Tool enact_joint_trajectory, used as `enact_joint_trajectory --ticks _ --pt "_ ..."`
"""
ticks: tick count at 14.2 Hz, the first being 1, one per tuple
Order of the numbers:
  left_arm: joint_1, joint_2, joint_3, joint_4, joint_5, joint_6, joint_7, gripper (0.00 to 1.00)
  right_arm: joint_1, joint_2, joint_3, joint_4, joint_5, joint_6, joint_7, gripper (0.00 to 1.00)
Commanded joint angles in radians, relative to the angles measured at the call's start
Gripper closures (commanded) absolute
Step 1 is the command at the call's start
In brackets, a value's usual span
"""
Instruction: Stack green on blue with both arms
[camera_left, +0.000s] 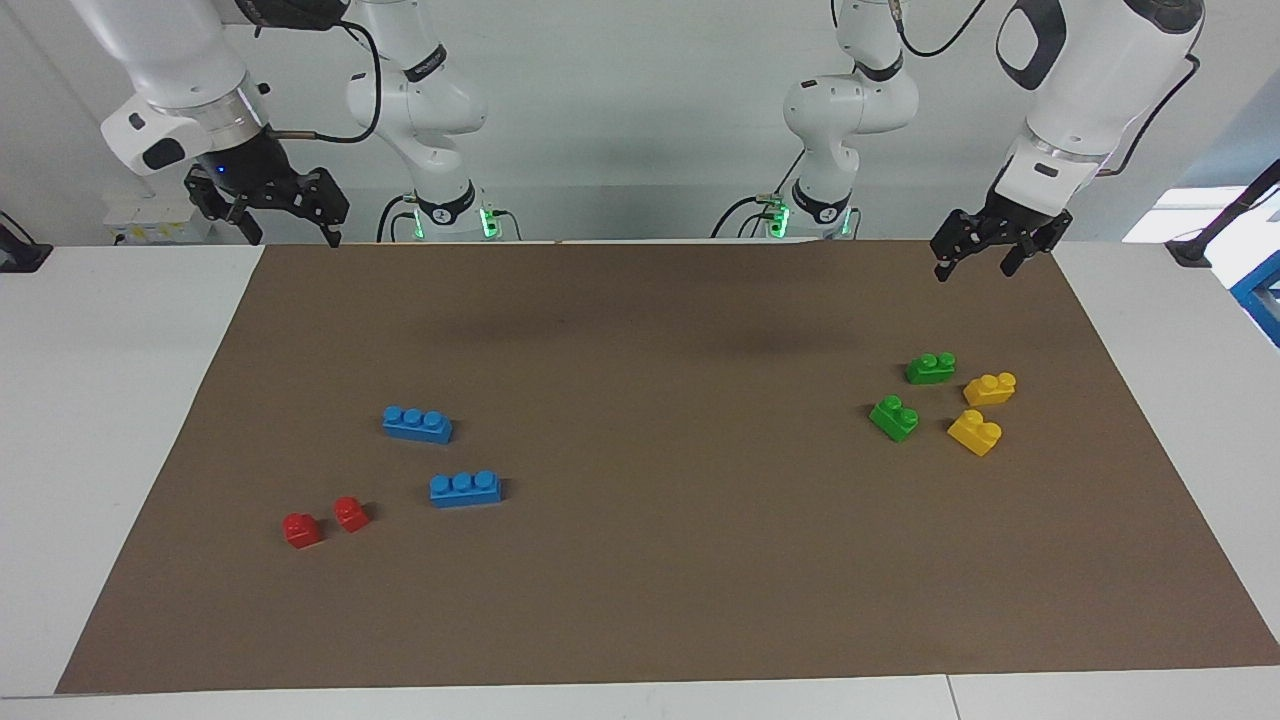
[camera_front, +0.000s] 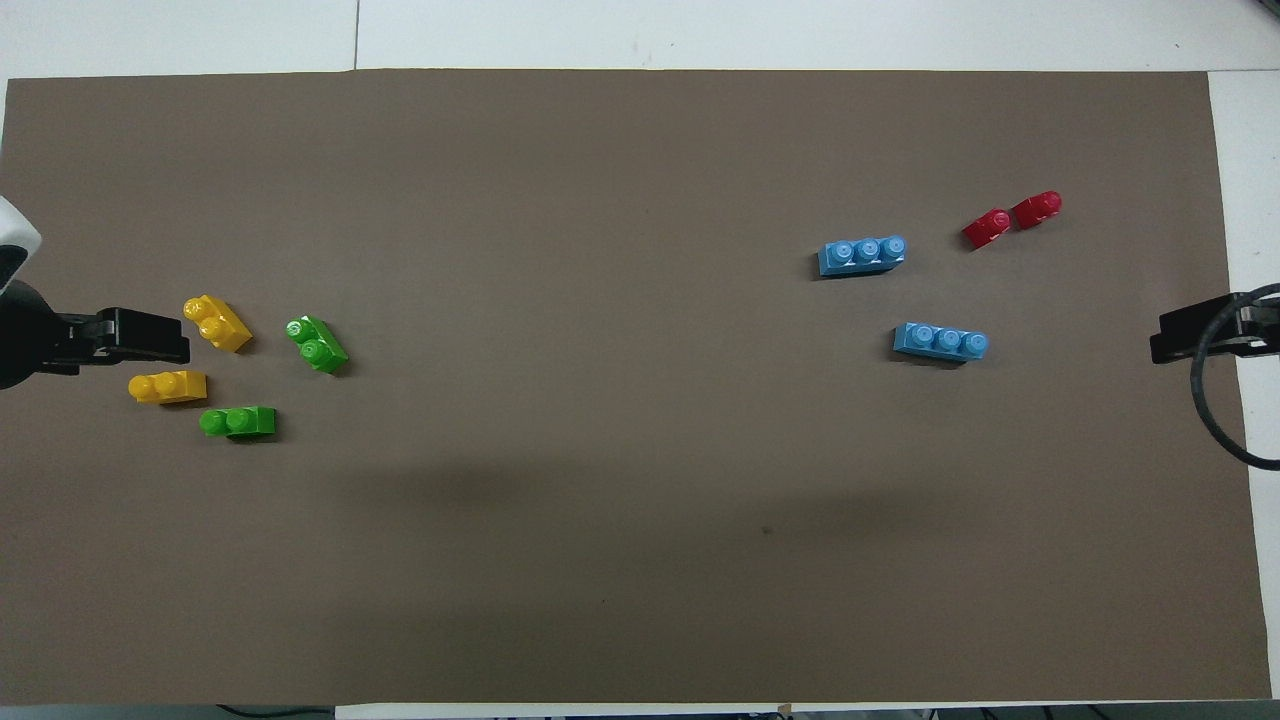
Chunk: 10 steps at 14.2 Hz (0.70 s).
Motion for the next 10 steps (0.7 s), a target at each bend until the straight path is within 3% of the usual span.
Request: enact_joint_trajectory --ticks 1,7,10 --pt "0.006 -0.006 -0.01 0.008 0.01 -0.011 0.003 0.0 -0.01 -0.027 0.006 -0.035 -0.01 0.022 0.002 0.0" --pt "0.007 -0.006 -0.01 0.008 0.01 -0.015 0.0 0.0 -0.018 -0.023 0.006 -0.058 -0.008 0.083 0.009 0.0" --pt "0.009 -0.017 -0.009 -0.008 0.009 -0.006 -0.002 0.0 -0.018 0.031 0.006 -0.038 -0.002 0.108 0.092 0.0"
